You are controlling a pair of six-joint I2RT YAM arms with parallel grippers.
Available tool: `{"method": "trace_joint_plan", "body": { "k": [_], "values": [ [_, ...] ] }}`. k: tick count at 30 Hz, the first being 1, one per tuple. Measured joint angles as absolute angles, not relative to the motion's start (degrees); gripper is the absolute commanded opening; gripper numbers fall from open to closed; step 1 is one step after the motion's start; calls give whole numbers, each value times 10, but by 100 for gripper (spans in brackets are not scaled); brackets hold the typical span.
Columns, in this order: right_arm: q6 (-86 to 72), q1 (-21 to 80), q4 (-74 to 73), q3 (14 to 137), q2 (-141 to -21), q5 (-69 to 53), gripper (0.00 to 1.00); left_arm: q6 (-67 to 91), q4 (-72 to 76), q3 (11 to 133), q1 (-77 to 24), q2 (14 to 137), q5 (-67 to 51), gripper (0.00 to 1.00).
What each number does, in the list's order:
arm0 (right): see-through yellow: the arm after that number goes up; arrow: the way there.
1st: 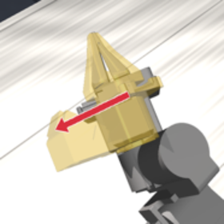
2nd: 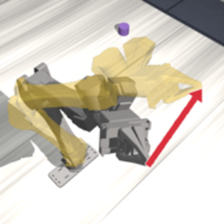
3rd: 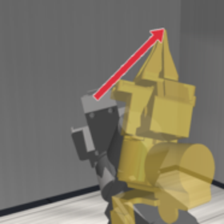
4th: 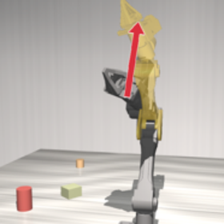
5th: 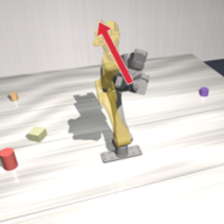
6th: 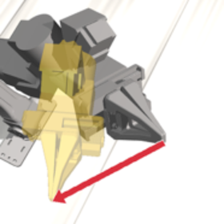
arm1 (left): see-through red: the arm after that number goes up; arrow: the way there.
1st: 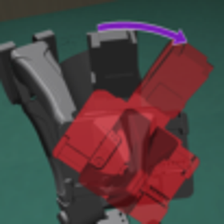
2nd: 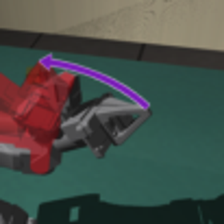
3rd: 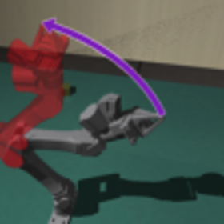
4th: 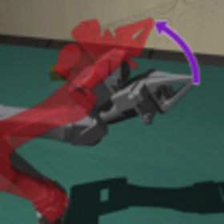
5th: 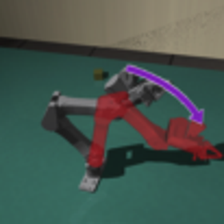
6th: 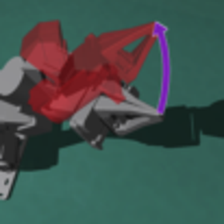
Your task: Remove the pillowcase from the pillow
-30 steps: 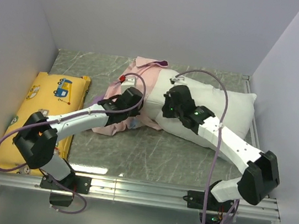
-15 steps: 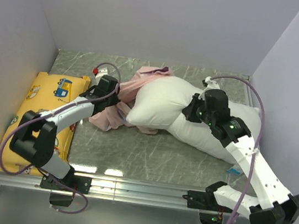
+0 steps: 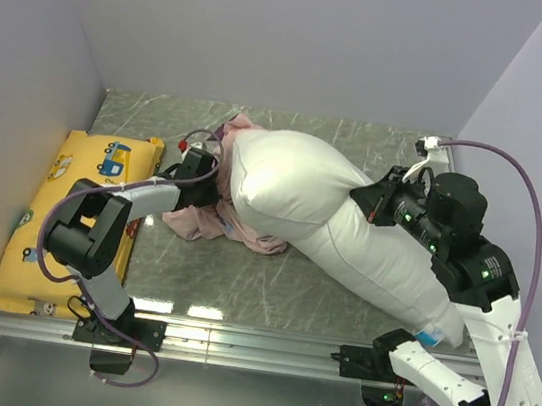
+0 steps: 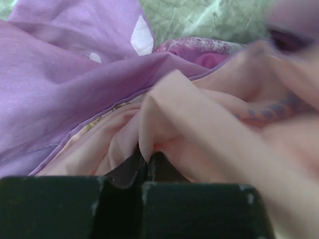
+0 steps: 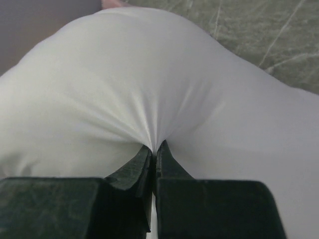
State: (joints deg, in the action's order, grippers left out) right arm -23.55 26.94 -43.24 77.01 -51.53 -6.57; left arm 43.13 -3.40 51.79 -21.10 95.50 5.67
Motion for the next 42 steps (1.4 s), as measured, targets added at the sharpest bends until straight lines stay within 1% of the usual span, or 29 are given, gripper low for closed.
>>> {"method": "trace_joint_plan", "body": {
  "k": [4,11,15,16,19,21,23,26,28,29,33,34,35,37,38,40,41,42],
  "values": [
    [-244,270,-431,792,-513,-83,0,430,-32,516,-212,955,44,0],
    [-242,267,-441,853,-519,-67,0,428,-26,516,-215,967,29,0],
    [-239,267,-425,861,-527,-43,0,428,-21,511,-246,957,30,2],
    [-239,267,-422,861,-534,-38,0,430,-17,503,-263,946,32,4],
    [-241,267,-387,847,-562,-13,0,434,-10,471,-311,897,34,22],
    [-248,268,-327,810,-584,6,0,440,-4,450,-342,850,35,35],
    [-258,268,-263,763,-604,20,0,446,-2,432,-353,807,34,41],
    [-281,276,-164,682,-659,33,0,455,-4,401,-353,724,39,48],
    [-295,285,-112,632,-693,39,0,462,-16,383,-351,663,46,49],
    [-305,294,-82,605,-710,43,0,464,-20,377,-351,636,47,52],
    [-326,335,-11,541,-780,63,0,468,-65,368,-351,511,61,54],
    [-329,350,4,536,-792,64,0,468,-68,368,-351,501,63,55],
    [-331,368,20,532,-802,66,2,466,-83,370,-351,476,71,56],
    [-333,396,40,524,-809,69,13,462,-110,375,-351,444,82,57],
    [-334,406,47,519,-808,70,26,461,-123,378,-351,432,87,59],
    [-339,418,50,511,-800,69,43,454,-152,386,-351,415,96,62],
    [-338,420,47,510,-794,68,58,450,-160,388,-351,410,99,63],
    [-340,420,42,510,-784,68,64,445,-174,391,-351,403,100,64]
  ]
}}
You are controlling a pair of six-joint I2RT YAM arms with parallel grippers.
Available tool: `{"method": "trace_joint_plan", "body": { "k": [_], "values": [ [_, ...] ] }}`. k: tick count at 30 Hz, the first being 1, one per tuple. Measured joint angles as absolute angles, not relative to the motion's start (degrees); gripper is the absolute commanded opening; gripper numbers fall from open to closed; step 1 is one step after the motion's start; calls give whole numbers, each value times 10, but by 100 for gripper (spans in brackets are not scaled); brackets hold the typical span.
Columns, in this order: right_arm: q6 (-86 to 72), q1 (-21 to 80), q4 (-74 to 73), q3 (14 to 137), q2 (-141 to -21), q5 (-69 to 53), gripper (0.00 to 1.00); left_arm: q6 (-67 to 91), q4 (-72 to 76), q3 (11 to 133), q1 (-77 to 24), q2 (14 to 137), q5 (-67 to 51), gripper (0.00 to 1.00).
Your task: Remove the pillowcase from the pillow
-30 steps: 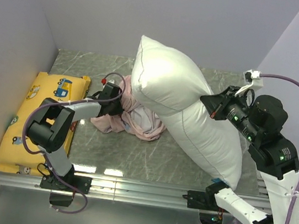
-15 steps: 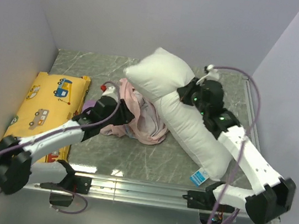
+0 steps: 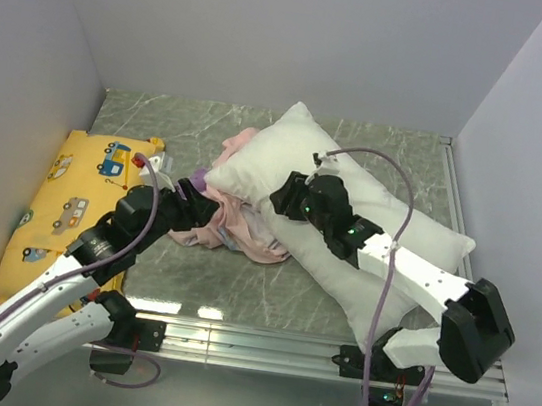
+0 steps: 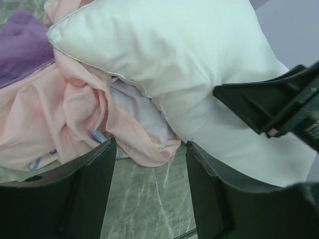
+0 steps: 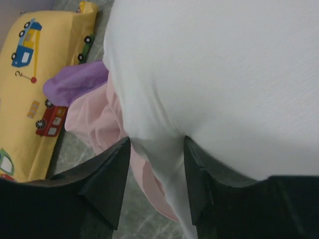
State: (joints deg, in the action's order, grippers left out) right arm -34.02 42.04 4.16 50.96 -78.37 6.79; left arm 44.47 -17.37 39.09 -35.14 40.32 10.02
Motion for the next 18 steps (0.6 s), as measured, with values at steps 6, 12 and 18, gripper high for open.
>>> {"method": "trace_joint_plan", "body": {
  "k": [6,12,18],
  "values": [
    [-325,420,-41,524,-667,71,86,414,-236,433,-351,379,116,69],
    [-310,419,-121,533,-519,83,93,397,-263,459,-351,340,131,71],
    [-308,418,-167,474,-359,115,97,391,-282,458,-351,316,133,72]
  ]
}}
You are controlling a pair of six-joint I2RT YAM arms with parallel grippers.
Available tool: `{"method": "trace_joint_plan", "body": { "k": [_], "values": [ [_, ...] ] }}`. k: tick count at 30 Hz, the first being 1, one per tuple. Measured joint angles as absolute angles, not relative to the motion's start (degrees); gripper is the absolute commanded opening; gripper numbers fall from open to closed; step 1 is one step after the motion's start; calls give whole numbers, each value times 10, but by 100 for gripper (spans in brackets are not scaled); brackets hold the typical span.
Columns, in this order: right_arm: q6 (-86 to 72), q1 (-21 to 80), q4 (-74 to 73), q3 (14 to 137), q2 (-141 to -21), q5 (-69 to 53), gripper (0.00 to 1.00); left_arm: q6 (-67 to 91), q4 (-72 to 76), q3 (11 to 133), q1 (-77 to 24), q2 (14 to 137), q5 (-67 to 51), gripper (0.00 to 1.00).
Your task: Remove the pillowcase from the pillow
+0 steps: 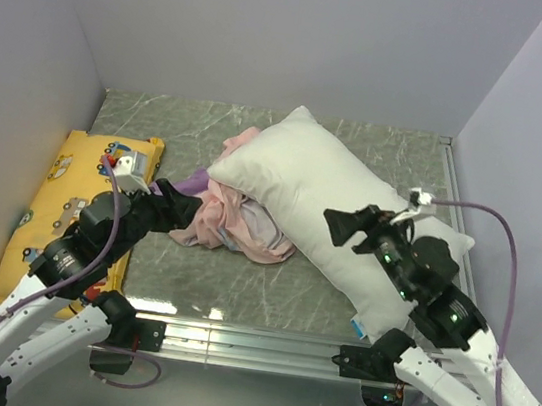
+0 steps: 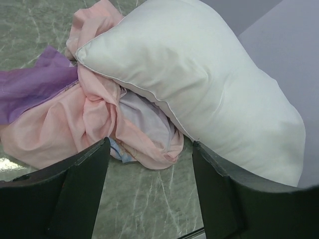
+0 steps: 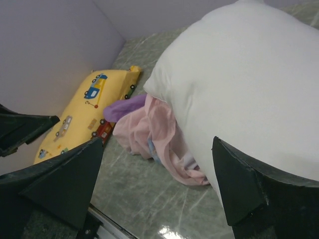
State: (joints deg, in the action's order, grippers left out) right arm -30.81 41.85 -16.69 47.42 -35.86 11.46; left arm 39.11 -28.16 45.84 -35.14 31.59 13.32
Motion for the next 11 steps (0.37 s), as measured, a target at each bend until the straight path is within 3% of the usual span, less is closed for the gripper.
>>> {"method": "trace_joint_plan", "body": {
  "k": [5,11],
  "values": [
    [-308,418,-206,421,-269,147,98,385,-282,441,-351,290,134,73],
    [-304,418,-240,401,-272,159,99,384,-284,424,-351,261,136,71]
  ]
}}
